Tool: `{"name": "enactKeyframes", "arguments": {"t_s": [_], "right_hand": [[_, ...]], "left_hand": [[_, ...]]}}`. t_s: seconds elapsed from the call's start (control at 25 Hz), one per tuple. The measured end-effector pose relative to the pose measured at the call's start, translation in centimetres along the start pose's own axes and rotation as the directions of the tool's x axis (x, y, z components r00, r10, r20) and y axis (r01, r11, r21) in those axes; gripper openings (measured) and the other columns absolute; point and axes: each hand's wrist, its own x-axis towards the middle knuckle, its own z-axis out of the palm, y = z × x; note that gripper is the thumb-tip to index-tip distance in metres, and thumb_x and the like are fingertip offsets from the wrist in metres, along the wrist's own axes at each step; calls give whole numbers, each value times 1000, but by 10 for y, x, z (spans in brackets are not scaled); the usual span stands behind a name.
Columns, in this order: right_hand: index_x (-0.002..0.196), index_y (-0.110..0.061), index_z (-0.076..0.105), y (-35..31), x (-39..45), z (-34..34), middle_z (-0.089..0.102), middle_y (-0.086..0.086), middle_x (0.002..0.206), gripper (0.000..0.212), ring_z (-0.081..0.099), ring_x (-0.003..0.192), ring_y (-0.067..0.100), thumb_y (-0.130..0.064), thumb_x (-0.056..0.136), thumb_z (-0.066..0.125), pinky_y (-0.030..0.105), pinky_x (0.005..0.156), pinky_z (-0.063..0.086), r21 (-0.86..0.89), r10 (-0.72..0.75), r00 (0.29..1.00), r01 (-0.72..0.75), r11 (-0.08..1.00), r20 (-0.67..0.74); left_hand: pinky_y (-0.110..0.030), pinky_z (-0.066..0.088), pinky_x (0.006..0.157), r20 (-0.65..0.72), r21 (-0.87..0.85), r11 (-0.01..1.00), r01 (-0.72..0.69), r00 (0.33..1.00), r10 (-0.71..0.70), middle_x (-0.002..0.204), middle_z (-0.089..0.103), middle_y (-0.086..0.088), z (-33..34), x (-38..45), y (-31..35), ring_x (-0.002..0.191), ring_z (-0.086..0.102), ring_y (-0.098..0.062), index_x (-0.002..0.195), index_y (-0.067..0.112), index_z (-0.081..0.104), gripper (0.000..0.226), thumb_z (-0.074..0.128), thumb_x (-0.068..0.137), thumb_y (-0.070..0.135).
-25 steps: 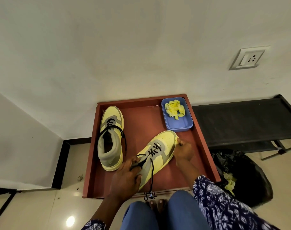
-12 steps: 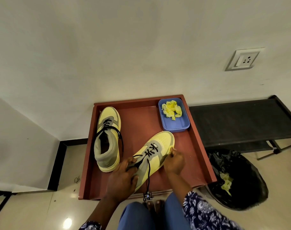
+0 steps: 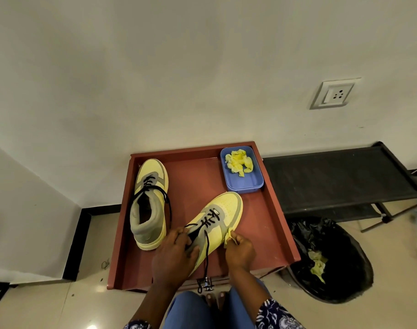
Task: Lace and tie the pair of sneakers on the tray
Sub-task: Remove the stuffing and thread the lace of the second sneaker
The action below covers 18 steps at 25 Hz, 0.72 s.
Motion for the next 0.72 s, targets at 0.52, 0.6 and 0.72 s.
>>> {"name": "enactKeyframes", "arguments": {"t_s": [0.52, 0.6, 0.72], "right_hand": [[106, -5, 69, -20, 14, -25, 71, 12, 103, 25, 65, 97, 28, -1, 84, 58, 37, 89, 52, 49, -1, 1000, 3, 999, -24], [106, -5, 69, -20, 17, -29, 71, 13, 103, 25, 65, 97, 28, -1, 84, 58, 36, 88, 51, 44, 3, 999, -2, 999, -38], [108, -4, 67, -23, 19, -39, 69, 12, 108, 25, 63, 100, 29, -1, 86, 56, 37, 88, 50, 6, -8, 998, 8, 1000, -62]], "left_hand": [[-36, 46, 90, 9, -127, 981, 149, 989, -149, 129, 54, -14, 14, 8, 37, 118, 53, -30, 100, -2, 62, 21, 57, 89, 16], [-31, 45, 89, 16, -191, 975, 111, 994, -110, 124, 58, -16, 13, 8, 33, 113, 56, -32, 93, -2, 62, 16, 60, 86, 12], [-20, 38, 82, 49, -240, 970, 41, 998, -30, 116, 61, -10, 9, 7, 27, 105, 59, -26, 89, 0, 60, 13, 63, 84, 11]]}}
